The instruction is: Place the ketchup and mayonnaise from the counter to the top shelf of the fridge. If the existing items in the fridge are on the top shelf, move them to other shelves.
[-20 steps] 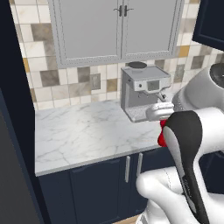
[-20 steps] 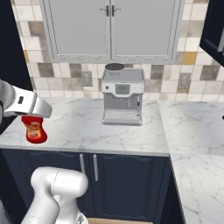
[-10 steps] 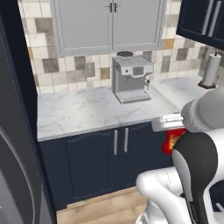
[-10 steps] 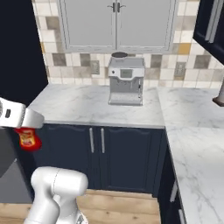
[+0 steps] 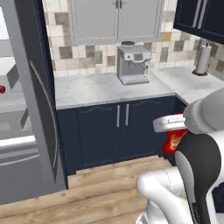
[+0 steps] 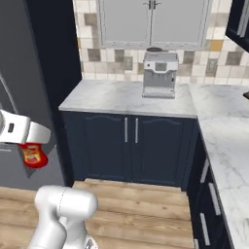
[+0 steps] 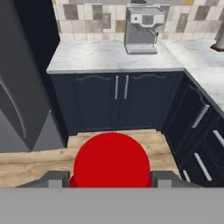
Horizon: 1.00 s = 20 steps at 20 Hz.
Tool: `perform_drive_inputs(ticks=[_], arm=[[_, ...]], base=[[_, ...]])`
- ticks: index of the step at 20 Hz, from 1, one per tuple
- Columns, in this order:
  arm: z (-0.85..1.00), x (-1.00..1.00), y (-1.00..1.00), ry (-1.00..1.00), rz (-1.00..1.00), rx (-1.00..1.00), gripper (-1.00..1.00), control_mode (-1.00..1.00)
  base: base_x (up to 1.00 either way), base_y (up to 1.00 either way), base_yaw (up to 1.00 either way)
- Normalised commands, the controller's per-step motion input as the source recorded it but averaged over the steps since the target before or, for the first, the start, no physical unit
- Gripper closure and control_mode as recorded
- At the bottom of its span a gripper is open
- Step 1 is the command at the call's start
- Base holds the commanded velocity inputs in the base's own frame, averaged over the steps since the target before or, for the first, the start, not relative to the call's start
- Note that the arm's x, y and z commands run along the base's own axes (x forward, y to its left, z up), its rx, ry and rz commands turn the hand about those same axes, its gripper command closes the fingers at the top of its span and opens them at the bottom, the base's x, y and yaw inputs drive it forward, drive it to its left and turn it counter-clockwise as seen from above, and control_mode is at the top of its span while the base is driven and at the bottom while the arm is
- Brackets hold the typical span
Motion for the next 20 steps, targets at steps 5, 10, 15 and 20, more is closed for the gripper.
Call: perform_drive_inputs(ticks=[5,10,15,20], arm=[[0.0,0.0,0.0,0.0,0.0,0.0,1.0,1.0],[0.0,0.0,0.0,0.0,0.0,0.0,1.0,1.0],[0.0,0.0,0.0,0.0,0.0,0.0,1.0,1.0],[0.0,0.0,0.0,0.0,0.0,0.0,1.0,1.0]], base=[[-0.89,1.0,0.13],[-0.14,1.0,0.04],[0.45,1.0,0.0],[0.69,1.0,0.0]])
